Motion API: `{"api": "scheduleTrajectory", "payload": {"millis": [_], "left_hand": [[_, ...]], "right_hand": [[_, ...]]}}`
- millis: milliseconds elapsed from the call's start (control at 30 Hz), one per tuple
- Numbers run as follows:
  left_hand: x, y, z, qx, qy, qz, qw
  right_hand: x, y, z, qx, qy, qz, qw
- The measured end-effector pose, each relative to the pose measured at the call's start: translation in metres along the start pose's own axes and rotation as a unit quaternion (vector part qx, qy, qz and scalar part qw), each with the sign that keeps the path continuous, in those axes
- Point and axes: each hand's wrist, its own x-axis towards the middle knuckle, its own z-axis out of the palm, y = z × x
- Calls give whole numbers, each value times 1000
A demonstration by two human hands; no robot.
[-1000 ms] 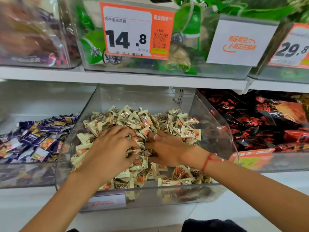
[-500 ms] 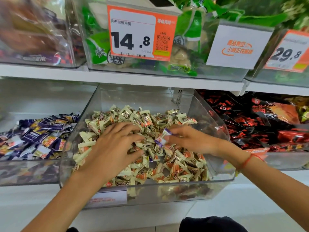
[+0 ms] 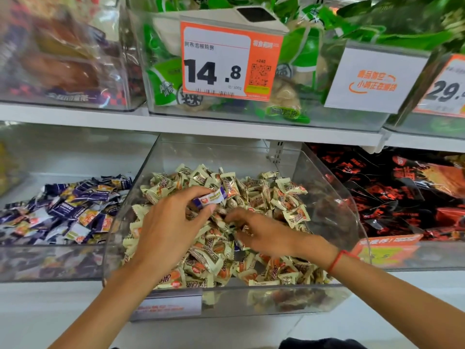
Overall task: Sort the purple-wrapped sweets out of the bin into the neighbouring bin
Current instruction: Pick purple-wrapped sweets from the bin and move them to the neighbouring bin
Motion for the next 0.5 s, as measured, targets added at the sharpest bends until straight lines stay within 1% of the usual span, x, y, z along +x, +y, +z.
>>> {"api": "scheduleTrajectory", "payload": {"millis": [67, 167, 233, 300, 333, 433, 500], "left_hand": [[-1, 0, -1, 7, -5, -1, 1000], [-1, 1, 0, 14, -10, -5, 1000], [0, 1, 0, 18, -11, -6, 1000], [0, 1, 0, 19, -11, -7, 1000], [0, 1, 0, 19, -12, -8, 1000], [0, 0, 0, 19, -13, -12, 1000], [0, -1, 0, 18, -11, -11, 1000]], "right_hand": [[-4, 7, 3, -110, -49, -1, 993], [-15, 13, -7, -206, -70, -20, 976], [-23, 9, -14, -237, -106, -19, 965], [-26, 4, -22, -213, -140, 5, 967], [-24, 3, -24, -200, -136, 9, 970], [-10, 2, -25, -216, -69, -9, 974], [2, 4, -14, -214, -63, -14, 975]]}}
